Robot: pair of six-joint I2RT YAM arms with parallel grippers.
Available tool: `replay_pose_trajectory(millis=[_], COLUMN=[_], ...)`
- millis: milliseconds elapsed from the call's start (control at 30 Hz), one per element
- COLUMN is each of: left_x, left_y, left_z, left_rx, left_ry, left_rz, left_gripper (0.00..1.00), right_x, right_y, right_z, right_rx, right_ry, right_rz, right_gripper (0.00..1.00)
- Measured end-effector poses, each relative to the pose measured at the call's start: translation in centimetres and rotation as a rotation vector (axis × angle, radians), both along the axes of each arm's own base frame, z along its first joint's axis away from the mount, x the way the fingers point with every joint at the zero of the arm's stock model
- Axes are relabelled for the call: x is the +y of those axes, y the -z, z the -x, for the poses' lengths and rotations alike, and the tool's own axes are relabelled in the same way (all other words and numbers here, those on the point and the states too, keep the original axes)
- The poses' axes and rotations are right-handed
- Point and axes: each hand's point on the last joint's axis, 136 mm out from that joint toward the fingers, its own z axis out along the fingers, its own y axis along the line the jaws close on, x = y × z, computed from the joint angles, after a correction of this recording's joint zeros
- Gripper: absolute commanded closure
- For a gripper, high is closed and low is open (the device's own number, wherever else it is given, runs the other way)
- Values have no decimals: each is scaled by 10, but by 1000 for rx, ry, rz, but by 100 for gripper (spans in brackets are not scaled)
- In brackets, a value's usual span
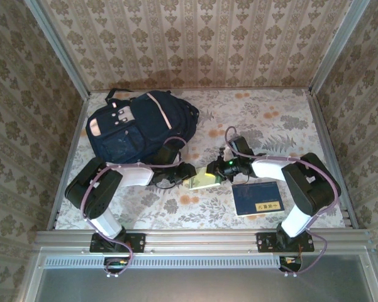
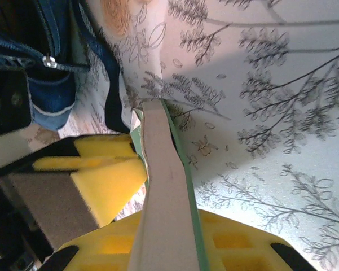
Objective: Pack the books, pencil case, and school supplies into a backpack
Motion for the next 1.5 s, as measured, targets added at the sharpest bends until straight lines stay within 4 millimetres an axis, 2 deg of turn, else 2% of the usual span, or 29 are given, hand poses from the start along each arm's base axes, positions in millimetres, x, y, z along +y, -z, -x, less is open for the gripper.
replay_pose_trajectory(millis=[100,200,300,400,500,600,667,833,933,1067,1267,1500], left_x=[11,17,25,51,90,112,117,112,109,110,118,117], left_y=[-16,-53,-104,-149,-169,-169,-161,-137,-133,-138,-146,-151], left_z=[1,-13,-46,-92,-133,-170,-191,-222,-235,-249,-256,-258], left_rx=[-31,-107,-206,-291,-324,-312,-291,-235,-227,-240,-266,-276], left_ry=[6,10,-31,-134,-263,-342,-364,-375,-377,-393,-407,-403], left_rz=[-34,-45,-12,36,49,53,56,79,109,149,164,174], left_gripper=[41,36,33,33,34,36,38,46,55,64,67,71], right_x=[-15,-29,-37,-43,-46,-47,-47,-46,-43,-38,-35,-33], right_y=[-6,-11,-15,-16,-14,-12,-12,-10,-5,-1,0,4], right_z=[-6,-8,-7,-4,-3,-1,-1,-2,-3,-6,-7,-8], right_rx=[-34,-63,-91,-107,-115,-113,-114,-114,-107,-107,-118,-117], right_ry=[48,87,100,108,110,108,107,102,94,79,61,55], right_rz=[37,79,114,138,156,159,158,157,149,128,116,110], right_gripper=[100,100,100,100,100,100,100,100,100,100,100,100])
